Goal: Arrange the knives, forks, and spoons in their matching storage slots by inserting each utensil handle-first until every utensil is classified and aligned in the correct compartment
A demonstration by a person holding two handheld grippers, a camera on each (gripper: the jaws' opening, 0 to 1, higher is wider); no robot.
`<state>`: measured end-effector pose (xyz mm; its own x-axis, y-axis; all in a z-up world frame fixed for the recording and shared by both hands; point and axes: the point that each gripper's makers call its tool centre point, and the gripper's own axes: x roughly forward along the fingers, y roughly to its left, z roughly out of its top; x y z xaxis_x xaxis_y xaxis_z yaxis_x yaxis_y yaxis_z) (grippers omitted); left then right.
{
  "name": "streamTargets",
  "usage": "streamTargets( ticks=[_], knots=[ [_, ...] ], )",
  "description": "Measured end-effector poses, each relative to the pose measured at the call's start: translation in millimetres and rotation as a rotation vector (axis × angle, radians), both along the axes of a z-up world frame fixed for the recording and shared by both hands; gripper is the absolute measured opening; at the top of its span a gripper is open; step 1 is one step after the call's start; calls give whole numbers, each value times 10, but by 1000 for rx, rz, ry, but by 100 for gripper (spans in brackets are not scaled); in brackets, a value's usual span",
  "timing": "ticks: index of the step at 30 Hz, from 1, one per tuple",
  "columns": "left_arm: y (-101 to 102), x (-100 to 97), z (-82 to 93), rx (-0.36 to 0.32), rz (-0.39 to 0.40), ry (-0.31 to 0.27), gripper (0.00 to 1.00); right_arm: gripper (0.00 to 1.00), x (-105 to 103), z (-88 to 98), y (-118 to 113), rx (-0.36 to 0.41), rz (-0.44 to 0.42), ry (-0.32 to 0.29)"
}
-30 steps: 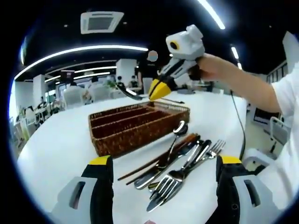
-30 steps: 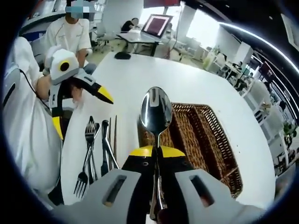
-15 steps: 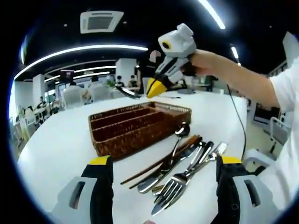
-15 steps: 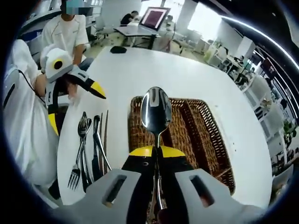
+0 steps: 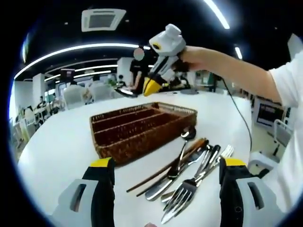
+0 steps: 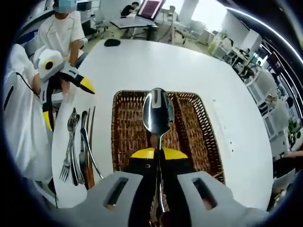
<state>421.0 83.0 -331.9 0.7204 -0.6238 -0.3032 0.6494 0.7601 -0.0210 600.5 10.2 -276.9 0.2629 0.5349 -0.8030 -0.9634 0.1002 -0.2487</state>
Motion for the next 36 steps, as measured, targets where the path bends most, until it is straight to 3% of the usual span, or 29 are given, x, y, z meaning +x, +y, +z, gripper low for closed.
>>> streamTargets(
  ticks=[16,28,34,36],
  knots=[
    [37,147,0,-1,5,13,93,2,410,2,171,-45,20,9],
    [84,352,-31,6,12,38,93,2,969,-288,401,-102,56,44],
    [106,412,-78,11,18,52,93,2,1196,-421,461,-119,69,51],
    [100,413,-90,13,18,54,93,2,1182,-505,474,-119,73,56]
  ],
)
